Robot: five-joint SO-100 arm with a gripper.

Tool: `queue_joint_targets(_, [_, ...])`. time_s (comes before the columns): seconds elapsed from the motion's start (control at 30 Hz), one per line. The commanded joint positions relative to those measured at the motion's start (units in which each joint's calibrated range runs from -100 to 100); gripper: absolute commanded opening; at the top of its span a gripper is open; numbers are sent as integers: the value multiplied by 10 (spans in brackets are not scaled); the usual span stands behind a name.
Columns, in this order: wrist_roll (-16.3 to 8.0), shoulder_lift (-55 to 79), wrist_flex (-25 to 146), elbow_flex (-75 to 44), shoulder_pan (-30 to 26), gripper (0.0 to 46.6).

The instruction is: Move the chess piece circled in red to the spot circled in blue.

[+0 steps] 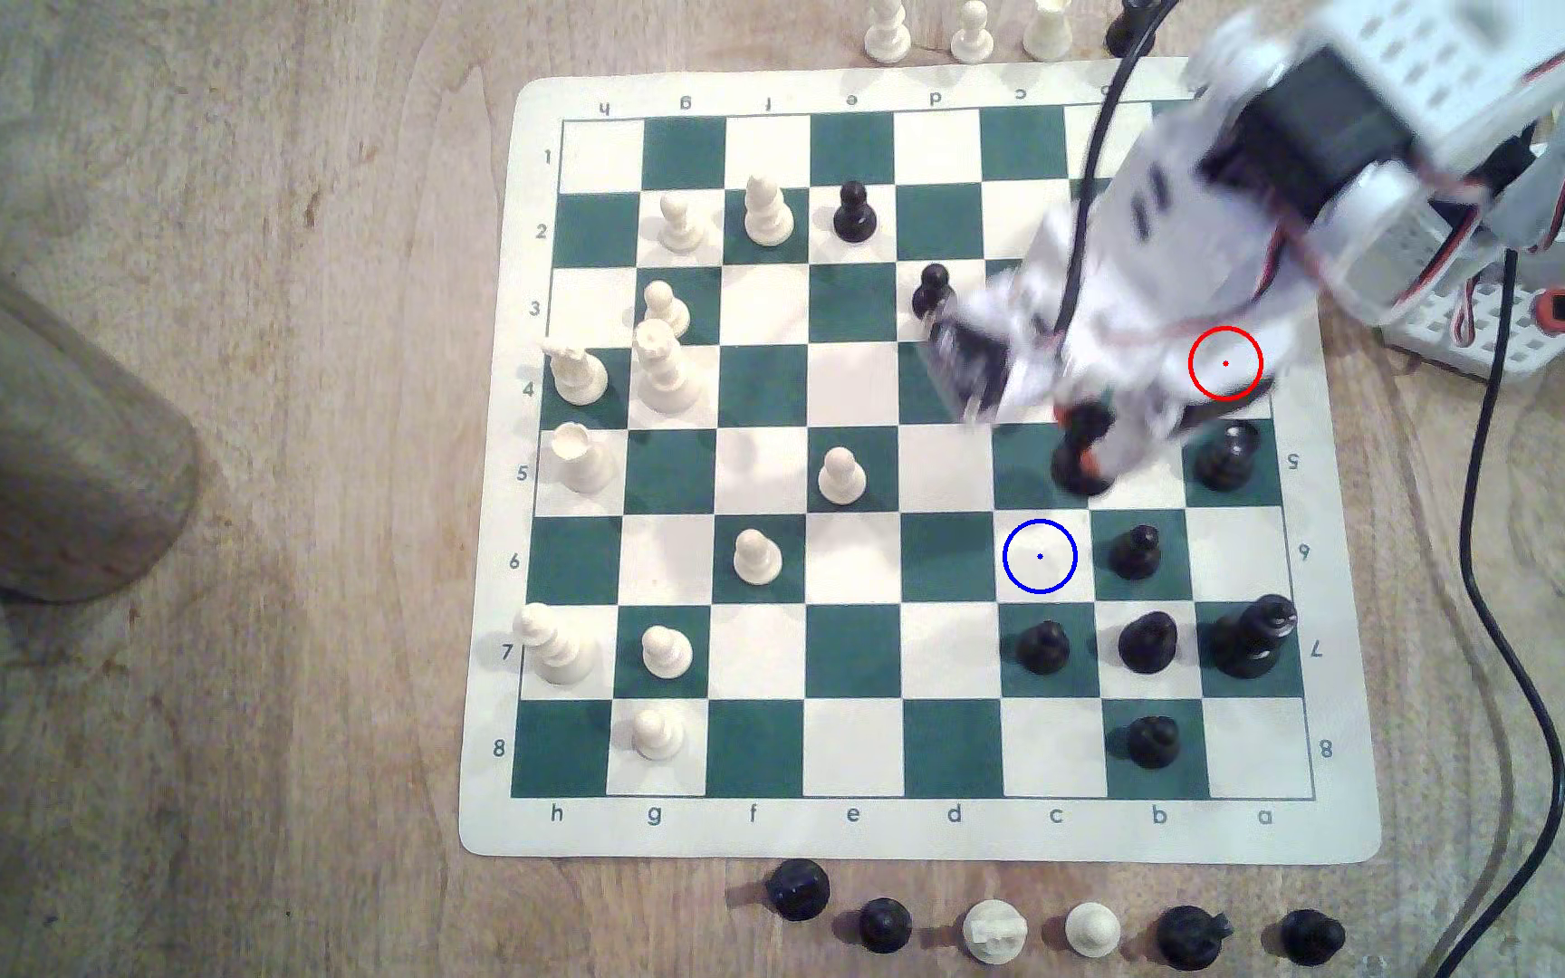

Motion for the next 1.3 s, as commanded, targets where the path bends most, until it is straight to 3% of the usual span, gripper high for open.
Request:
queue_joint_targets(0.0, [-3,48,-9,-98,-21,3])
queue_joint_targets(0.37, [0,162,-47,-138,-16,3])
queue_joint_targets(1.27, [2,202,-64,-150,-6,3])
